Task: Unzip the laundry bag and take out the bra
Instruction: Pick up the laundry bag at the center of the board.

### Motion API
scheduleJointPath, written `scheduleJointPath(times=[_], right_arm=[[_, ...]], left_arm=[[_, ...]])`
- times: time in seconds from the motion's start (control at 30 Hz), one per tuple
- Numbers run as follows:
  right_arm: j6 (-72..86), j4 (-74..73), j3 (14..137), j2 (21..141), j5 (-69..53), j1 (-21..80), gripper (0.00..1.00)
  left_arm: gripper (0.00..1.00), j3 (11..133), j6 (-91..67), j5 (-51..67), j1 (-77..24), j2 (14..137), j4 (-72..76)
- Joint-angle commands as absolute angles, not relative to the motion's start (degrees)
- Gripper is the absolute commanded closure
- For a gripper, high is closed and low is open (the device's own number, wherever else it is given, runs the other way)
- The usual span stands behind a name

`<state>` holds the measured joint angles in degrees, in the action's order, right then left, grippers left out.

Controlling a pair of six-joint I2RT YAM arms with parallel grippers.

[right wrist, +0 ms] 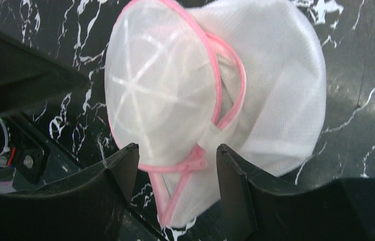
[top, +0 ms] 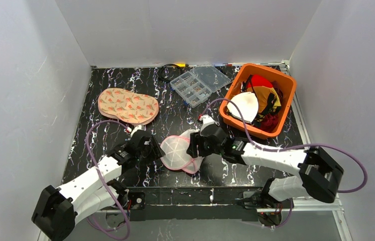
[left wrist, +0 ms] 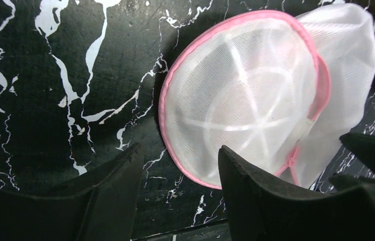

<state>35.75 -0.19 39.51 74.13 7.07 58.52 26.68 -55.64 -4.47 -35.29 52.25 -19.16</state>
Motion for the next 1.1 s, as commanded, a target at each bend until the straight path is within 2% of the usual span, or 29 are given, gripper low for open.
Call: scheduleJointPath(times=[0.0,0.47,0.63,0.8,0.87,1.0,1.07], right_arm=[[34.41,0.09,46.12,78.95,10.71,58.2,0.34],[37.44,-10.29,50.26,88.19,15.89,58.07,0.34],[37.96,-10.09,50.69,90.82,15.34,58.04,0.38],[38.63,-8.48,49.26,90.68,14.91,58.08,0.56],[38.87,-7.87,48.67,89.29,14.81,58.04,0.67],[38.85,-8.89,49.18,85.32,14.52,58.09,0.95],[38.34,-9.94,50.22,82.53,13.24,58.01,0.99]], left_arm=[[0.47,24.48,-55.39,-2.6,-34.72,53.58,-16.26],[0.5,22.35,-55.01,-0.39,-34.54,55.03,-13.17],[0.5,22.15,-54.99,0.0,-34.54,54.92,-13.39],[0.5,21.97,-54.91,-0.07,-34.54,53.6,-14.01],[0.5,22.04,-54.93,-0.04,-34.48,53.24,-14.29],[0.5,22.99,-54.8,-0.05,-34.45,51.78,-16.27],[0.5,24.04,-54.55,-0.28,-34.37,50.07,-18.24]])
